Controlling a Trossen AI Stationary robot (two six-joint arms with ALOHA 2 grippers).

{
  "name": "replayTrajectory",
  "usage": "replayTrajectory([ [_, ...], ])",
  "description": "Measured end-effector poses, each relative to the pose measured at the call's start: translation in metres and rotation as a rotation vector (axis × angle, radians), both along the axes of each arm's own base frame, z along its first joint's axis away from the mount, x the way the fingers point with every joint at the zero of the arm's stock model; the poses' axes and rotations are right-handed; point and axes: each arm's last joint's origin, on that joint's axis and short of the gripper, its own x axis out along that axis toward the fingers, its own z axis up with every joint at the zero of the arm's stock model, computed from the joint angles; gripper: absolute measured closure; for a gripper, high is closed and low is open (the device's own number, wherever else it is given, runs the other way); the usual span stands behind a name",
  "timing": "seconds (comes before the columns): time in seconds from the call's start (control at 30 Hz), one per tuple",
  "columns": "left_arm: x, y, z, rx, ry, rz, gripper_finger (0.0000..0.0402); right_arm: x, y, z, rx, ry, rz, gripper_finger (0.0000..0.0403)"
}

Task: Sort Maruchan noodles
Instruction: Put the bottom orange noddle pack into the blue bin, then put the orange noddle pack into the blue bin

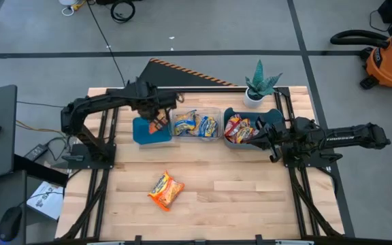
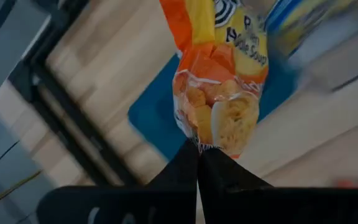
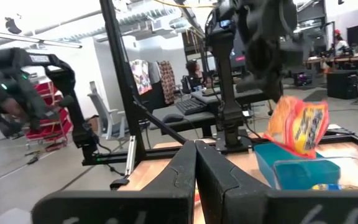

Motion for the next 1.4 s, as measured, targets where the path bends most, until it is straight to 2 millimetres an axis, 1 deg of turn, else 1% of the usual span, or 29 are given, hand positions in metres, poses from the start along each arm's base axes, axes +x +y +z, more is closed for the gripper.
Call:
replayTrajectory([
  [0.1, -0.006, -0.005, -0.018, -0.012, 0.058, -0.011, 0.0399, 0.0, 0.002, 0.0, -0.005, -0.005, 0.012, 0.0389],
  [0.27, -0.009, -0.005, -0.04, -0.057, 0.029, -0.014, 0.0399, -0.001, 0.002, 0.003, -0.016, -0.033, 0.012, 0.0389],
  [0.37, -0.009, -0.001, -0.054, -0.088, 0.032, -0.071, 0.0399, -0.001, 0.002, 0.004, -0.016, -0.045, 0.01, 0.0389],
  [0.43, -0.006, 0.004, -0.062, -0.088, -0.005, -0.086, 0.0399, -0.001, 0.002, 0.004, -0.017, -0.043, 0.011, 0.0389],
  [0.57, -0.007, 0.016, -0.076, -0.156, -0.056, -0.116, 0.0399, 0.0, 0.002, 0.003, -0.023, -0.032, 0.013, 0.0389],
  [0.67, -0.012, 0.02, -0.09, -0.171, -0.019, -0.195, 0.0398, 0.0, 0.002, 0.002, -0.033, -0.024, 0.012, 0.0389],
  [0.77, -0.017, 0.018, -0.103, -0.173, 0.046, -0.285, 0.0383, 0.0, 0.002, 0.002, -0.034, -0.025, 0.012, 0.0389],
  [0.93, -0.024, 0.016, -0.115, -0.134, 0.129, -0.292, 0.0327, 0.0, 0.002, 0.002, -0.041, -0.027, 0.01, 0.0389],
  [1.07, -0.028, 0.015, -0.116, -0.142, 0.165, -0.29, 0.0272, 0.0, 0.002, 0.002, -0.041, -0.026, 0.007, 0.0389],
  [1.13, -0.029, 0.014, -0.111, -0.145, 0.199, -0.289, 0.0248, 0.0, 0.002, 0.002, -0.041, -0.026, 0.008, 0.0389],
  [1.2, -0.031, 0.015, -0.099, -0.141, 0.242, -0.28, 0.023, 0.0, 0.002, 0.002, -0.041, -0.026, 0.008, 0.0389],
  [1.27, -0.031, 0.014, -0.082, -0.118, 0.264, -0.252, 0.0223, 0.0, 0.002, 0.002, -0.046, -0.027, 0.007, 0.0389],
  [1.33, -0.027, 0.01, -0.062, -0.102, 0.235, -0.247, 0.0222, 0.0, 0.002, 0.002, -0.062, -0.03, 0.003, 0.0389],
  [1.4, -0.019, 0.003, -0.044, -0.102, 0.149, -0.264, 0.0225, 0.001, 0.002, 0.002, -0.081, -0.034, -0.003, 0.0389],
])
